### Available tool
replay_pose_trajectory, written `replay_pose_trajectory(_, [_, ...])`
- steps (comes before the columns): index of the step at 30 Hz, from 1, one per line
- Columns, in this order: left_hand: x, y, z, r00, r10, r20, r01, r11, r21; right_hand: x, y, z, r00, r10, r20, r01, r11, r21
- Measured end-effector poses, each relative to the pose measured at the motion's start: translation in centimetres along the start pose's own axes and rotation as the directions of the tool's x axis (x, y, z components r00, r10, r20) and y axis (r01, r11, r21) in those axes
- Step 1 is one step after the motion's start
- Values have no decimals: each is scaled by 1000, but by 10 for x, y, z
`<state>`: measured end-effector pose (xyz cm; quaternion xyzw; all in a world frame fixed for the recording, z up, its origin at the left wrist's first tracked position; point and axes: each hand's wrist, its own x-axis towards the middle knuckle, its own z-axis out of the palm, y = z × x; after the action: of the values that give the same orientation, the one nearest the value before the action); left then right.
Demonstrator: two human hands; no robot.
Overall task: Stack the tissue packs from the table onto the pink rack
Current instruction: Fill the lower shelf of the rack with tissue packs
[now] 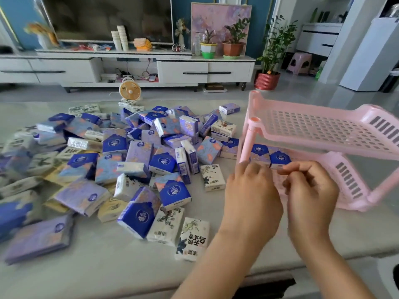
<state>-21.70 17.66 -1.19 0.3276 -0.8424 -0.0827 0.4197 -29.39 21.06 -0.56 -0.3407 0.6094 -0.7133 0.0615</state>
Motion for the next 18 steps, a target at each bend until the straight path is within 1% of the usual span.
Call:
replay_pose_trajectory(1, [-10,-4,-16,990,-98,-103,93,994,-54,-5,-3,0,994,55,96,-55,998,-8])
replay_pose_trajectory(2, [-22,-8,-31,963,-178,-204,163,983,-89,-10,-5,2,968,120,220,-115,993,-36])
replay_pose_trajectory(4, [-47,-19,-52,892,-266,-366,249,964,-95,-20,-3,11,859,231,457,-210,973,-96])
replay_pose_trajectory(5, [-58,-26,-59,865,-297,-403,284,954,-93,-27,-1,17,812,248,529,-206,969,-139])
replay_pose_trajectory(6, [-66,-34,-64,849,-321,-421,319,945,-77,-34,3,23,787,241,568,-168,970,-178])
replay_pose_trajectory(8, [-79,-51,-73,835,-356,-420,390,921,-5,-45,8,34,762,206,614,-92,973,-211])
replay_pose_trajectory(10, [-89,-66,-81,819,-415,-397,492,863,113,-53,8,45,719,174,673,-21,973,-230])
replay_pose_trajectory(12, [-95,-74,-88,763,-548,-343,621,768,153,-57,6,55,696,125,707,103,957,-271])
replay_pose_trajectory(14, [-96,-75,-97,672,-690,-271,736,663,137,-61,5,64,696,71,715,237,917,-322])
replay_pose_trajectory(15, [-96,-74,-101,629,-738,-243,776,616,136,-63,5,68,697,46,716,299,889,-348])
replay_pose_trajectory(16, [-95,-73,-103,601,-768,-223,799,584,141,-66,6,73,695,24,719,359,855,-375])
replay_pose_trajectory(18, [-95,-73,-105,579,-795,-180,815,560,148,-72,10,82,680,20,732,445,783,-434])
